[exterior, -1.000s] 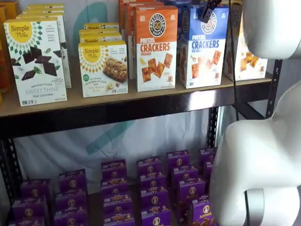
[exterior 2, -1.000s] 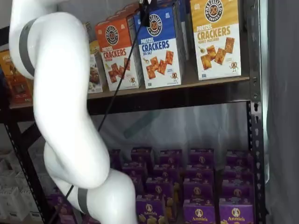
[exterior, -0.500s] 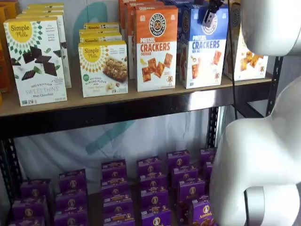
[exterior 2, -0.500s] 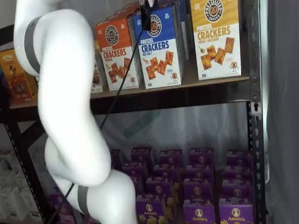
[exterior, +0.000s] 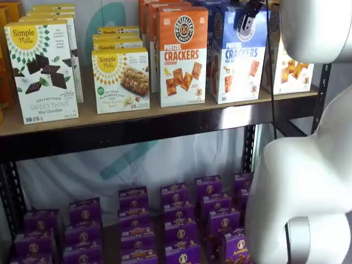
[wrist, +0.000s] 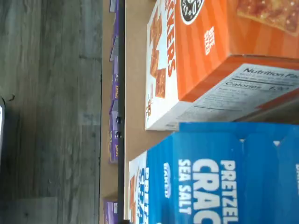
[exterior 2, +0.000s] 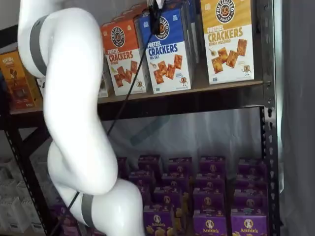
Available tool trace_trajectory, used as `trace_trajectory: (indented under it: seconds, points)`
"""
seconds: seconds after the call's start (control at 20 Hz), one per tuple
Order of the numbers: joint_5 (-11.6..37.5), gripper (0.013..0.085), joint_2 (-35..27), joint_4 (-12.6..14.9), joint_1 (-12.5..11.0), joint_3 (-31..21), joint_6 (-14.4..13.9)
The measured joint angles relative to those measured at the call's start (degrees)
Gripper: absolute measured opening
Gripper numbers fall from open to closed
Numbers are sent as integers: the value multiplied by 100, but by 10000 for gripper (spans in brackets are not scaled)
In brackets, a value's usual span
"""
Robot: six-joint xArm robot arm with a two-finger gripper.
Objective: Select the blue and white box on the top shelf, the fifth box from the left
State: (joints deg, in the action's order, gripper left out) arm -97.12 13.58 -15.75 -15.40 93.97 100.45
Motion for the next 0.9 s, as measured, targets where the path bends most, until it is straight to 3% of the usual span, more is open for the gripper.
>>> trace_trajectory:
  seconds: [0.15,0.4,0.7,0.9]
  points:
    - [30,850,15,2,5,-39,1]
    - [-10,690,0,7,1,-22,4]
    - [-24,690,6,-12,-22,-25,18]
    - [-22,610,26,-10,-28,-44,24]
